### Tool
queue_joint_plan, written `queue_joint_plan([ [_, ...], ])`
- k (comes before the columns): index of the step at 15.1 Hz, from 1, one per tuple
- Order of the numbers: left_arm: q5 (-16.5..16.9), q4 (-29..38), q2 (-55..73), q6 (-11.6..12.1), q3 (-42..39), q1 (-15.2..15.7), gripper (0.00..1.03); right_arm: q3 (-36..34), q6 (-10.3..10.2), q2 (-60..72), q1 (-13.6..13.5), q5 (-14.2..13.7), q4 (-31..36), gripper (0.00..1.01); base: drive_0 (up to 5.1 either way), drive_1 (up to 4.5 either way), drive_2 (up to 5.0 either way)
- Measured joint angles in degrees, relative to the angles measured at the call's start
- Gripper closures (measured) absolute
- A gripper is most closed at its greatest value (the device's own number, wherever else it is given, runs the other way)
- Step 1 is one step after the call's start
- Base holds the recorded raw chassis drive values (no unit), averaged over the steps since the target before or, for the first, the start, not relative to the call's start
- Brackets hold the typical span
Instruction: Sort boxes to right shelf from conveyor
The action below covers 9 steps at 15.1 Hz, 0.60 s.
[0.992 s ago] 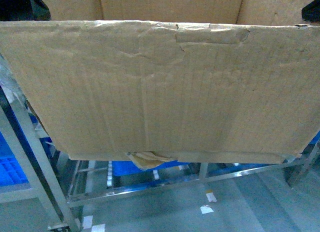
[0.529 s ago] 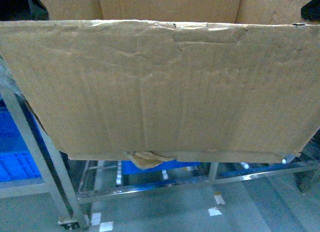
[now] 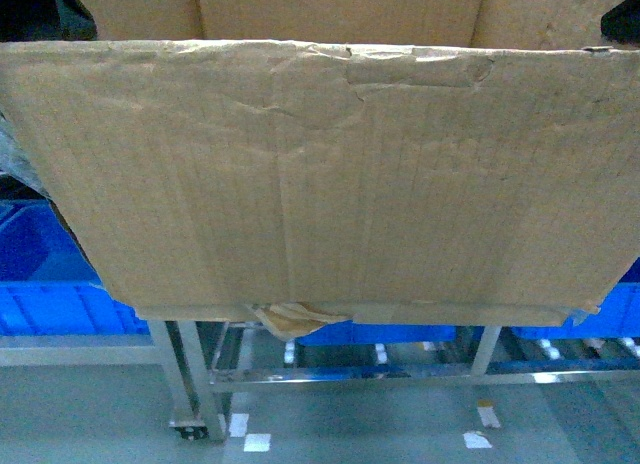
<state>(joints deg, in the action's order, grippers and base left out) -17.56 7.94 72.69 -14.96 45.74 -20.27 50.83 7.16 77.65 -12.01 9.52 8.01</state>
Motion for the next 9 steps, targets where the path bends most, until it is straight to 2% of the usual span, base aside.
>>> queue_joint_plan([
  [4, 0.0, -0.04, 0.0, 0.0, 0.0, 0.11, 1.01, 0.0, 0.0, 0.0, -0.22, 0.04, 0.0, 0.98, 0.5, 0.47, 0.5],
  [9, -0.02, -0.17, -0.09, 0.0, 0.0, 0.22, 1.01, 0.0, 0.0, 0.0, -0.35, 0.04, -0.02, 0.98, 3.9, 0.48, -4.5],
])
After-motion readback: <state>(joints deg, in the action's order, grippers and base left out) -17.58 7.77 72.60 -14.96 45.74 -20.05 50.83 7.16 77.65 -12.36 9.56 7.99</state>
